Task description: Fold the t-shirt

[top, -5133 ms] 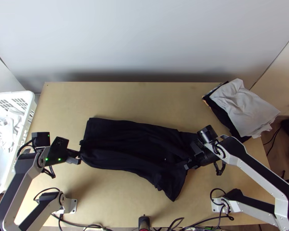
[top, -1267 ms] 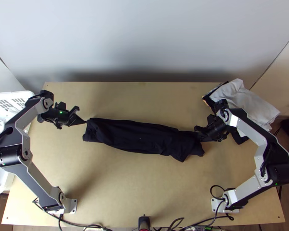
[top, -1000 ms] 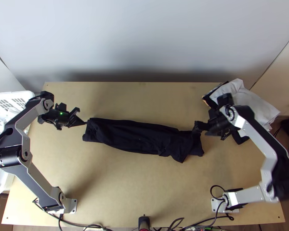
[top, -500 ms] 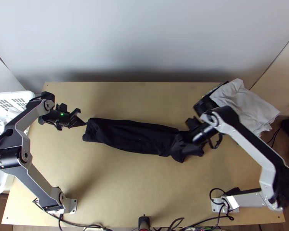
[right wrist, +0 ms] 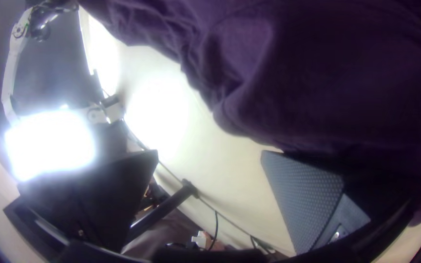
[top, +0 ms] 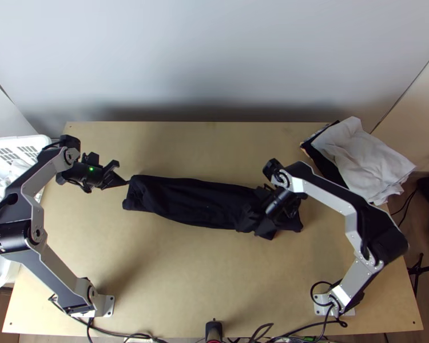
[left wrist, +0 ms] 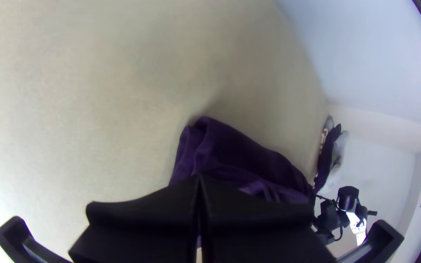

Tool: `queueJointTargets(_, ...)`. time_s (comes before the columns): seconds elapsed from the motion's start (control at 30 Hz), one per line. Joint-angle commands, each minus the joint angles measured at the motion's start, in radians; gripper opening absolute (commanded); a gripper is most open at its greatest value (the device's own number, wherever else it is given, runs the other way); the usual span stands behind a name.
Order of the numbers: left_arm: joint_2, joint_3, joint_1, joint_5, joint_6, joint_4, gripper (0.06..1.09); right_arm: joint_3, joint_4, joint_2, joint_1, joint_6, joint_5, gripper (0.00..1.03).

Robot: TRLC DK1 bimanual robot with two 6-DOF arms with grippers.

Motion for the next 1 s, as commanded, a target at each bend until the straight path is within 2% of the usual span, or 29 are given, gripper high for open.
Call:
queueJointTargets(0.0,-0.029,-0.004,0.003,-0.001,0.01,-0.002,0.09,0.05,0.104,0.133,-0.052,0.063,0.082,0.98)
queueJointTargets(0.07,-0.053,-0.018,0.003,-0.001,0.036,-0.004,0.09,0.033,0.104,0.145,-0.065,0.06,0.082,0.98)
queueJointTargets(0.1,-0.069,-0.019,0.001,-0.001,0.042,0.002,0.14,0.024,0.104,0.139,-0.065,0.055,0.083,0.98)
queueJointTargets(0.13,-0.078,-0.018,0.001,0.001,0.045,0.002,0.35,0.014,0.104,0.125,-0.065,0.051,0.082,0.98)
queueJointTargets(0.17,-0.096,-0.018,-0.005,0.001,0.053,0.001,0.73,0.007,0.104,0.11,-0.065,0.046,0.082,0.98)
queueJointTargets(0.2,-0.121,-0.022,-0.008,0.001,0.068,-0.002,1.05,0.001,0.104,0.096,-0.064,0.041,0.082,0.98)
queueJointTargets(0.47,-0.246,-0.024,0.011,0.002,0.077,0.001,1.04,-0.012,0.091,0.038,-0.064,0.031,0.082,0.98)
queueJointTargets(0.77,-0.358,-0.05,-0.088,-0.012,0.045,0.014,1.04,0.017,0.082,-0.016,-0.052,0.026,0.08,0.98)
queueJointTargets(0.9,-0.358,-0.119,-0.177,-0.115,0.054,0.068,1.04,0.034,0.081,-0.028,-0.046,0.029,0.08,0.98)
queueJointTargets(0.97,-0.342,-0.151,-0.204,-0.134,0.056,0.088,1.04,0.033,0.079,-0.028,-0.047,0.028,0.08,0.98)
